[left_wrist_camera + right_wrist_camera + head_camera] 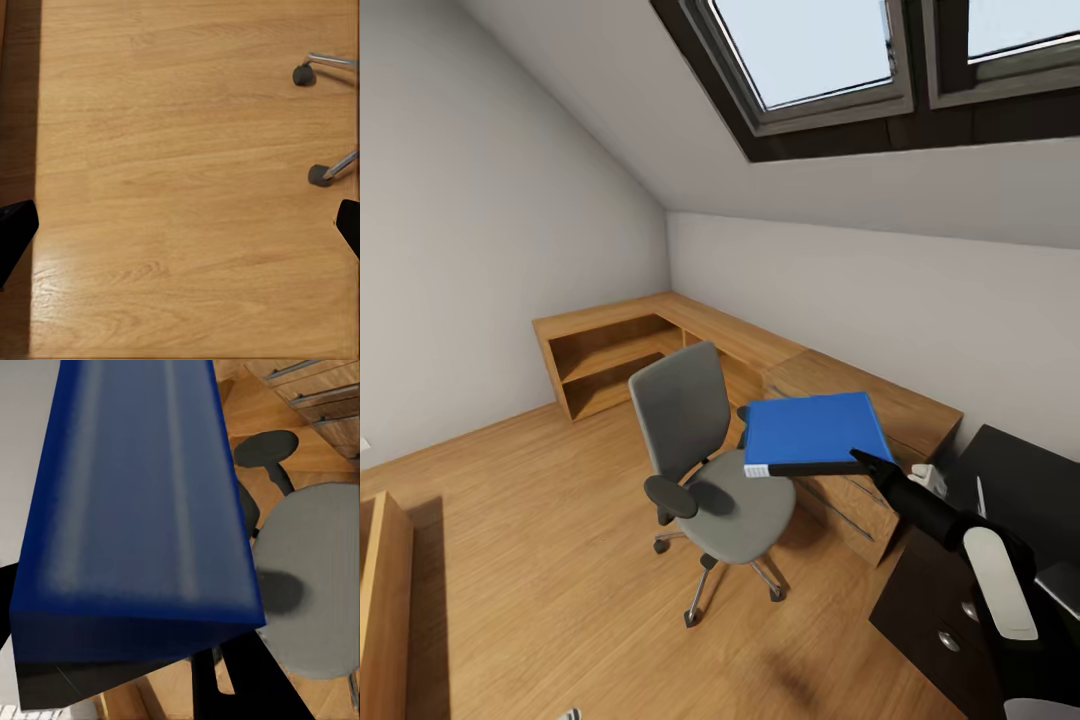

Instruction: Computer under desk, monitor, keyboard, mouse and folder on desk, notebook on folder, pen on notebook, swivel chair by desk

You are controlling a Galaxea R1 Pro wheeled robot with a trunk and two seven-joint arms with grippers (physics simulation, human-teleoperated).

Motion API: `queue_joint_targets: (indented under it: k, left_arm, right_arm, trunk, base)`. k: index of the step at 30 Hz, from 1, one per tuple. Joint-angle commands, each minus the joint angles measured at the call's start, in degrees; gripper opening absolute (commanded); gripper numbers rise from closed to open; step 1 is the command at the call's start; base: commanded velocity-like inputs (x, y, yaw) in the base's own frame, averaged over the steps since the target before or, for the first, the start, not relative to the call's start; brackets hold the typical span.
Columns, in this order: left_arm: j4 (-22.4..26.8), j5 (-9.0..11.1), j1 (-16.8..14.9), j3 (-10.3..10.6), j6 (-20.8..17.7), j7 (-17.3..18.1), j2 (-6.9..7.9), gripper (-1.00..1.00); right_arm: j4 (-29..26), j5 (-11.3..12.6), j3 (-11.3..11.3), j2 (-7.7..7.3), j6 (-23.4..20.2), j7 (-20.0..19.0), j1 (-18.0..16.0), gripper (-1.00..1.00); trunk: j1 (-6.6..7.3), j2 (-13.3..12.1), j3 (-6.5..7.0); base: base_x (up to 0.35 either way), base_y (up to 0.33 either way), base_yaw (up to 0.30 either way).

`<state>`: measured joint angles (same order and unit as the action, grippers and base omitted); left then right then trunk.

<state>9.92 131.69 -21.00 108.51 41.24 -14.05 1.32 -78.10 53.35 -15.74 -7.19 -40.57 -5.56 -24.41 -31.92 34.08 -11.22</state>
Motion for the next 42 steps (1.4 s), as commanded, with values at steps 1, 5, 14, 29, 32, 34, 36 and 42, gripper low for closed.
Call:
queue_joint_targets:
  k: [1,5,14,29,32,34,36,42]
  left_arm:
    - [0.26,0.08,-0.09,0.46,0.12,-0.49,-0.09,1.0]
    - [0.28,0.23,-0.09,0.46,-0.03,-0.38,-0.07,1.0]
    - [0.24,0.44,-0.09,0.33,0.04,-0.77,0.12,1.0]
    - [0.28,0.06,-0.09,0.56,-0.2,-0.19,0.61,1.0]
    - [0.32,0.06,-0.09,0.56,-0.2,-0.19,0.58,1.0]
    - [0.36,0.04,-0.09,0.64,-0.2,-0.19,0.53,1.0]
    - [0.37,0.02,-0.09,0.64,-0.2,-0.19,0.55,1.0]
    - [0.37,-0.02,-0.09,0.7,-0.2,-0.19,0.53,1.0]
  right_arm:
    - [0.73,-0.11,-0.14,-0.01,-0.37,-1.34,-0.04,-1.0]
    - [2.52,-0.19,-0.79,-0.13,-0.34,-3.18,-0.04,-1.0]
    - [2.92,0.24,-2.93,0.15,-0.88,-3.81,-0.02,-1.0]
    - [3.13,0.18,-3.64,0.13,-0.83,-4.2,-0.02,-1.0]
    - [3.13,0.18,-3.72,0.15,-0.7,-4.2,-0.02,-1.0]
    - [3.21,0.18,-3.79,0.16,-0.5,-4.2,-0.02,-1.0]
    - [3.31,0.18,-3.81,0.16,-0.47,-4.2,-0.02,-1.0]
    - [4.12,0.18,-4.3,0.16,-0.39,-4.27,-0.02,-1.0]
  trunk:
    - [0.2,-0.33,0.09]
    - [1.08,-1.93,0.81]
    - [3.06,-5.54,2.42]
    - [3.28,-5.95,2.6]
    - [3.28,-5.95,2.6]
    - [3.28,-5.95,2.6]
    - [3.28,-5.95,2.6]
    - [3.28,-5.95,2.6]
  base:
    - [0.0,0.0,0.0]
    - [0.0,0.0,0.0]
    - [0.0,0.0,0.0]
    - [0.0,0.0,-0.109]
    - [0.0,0.0,-0.044]
    - [0.0,0.0,-0.248]
    - [0.0,0.0,-0.275]
    - [-0.117,0.046,-0.292]
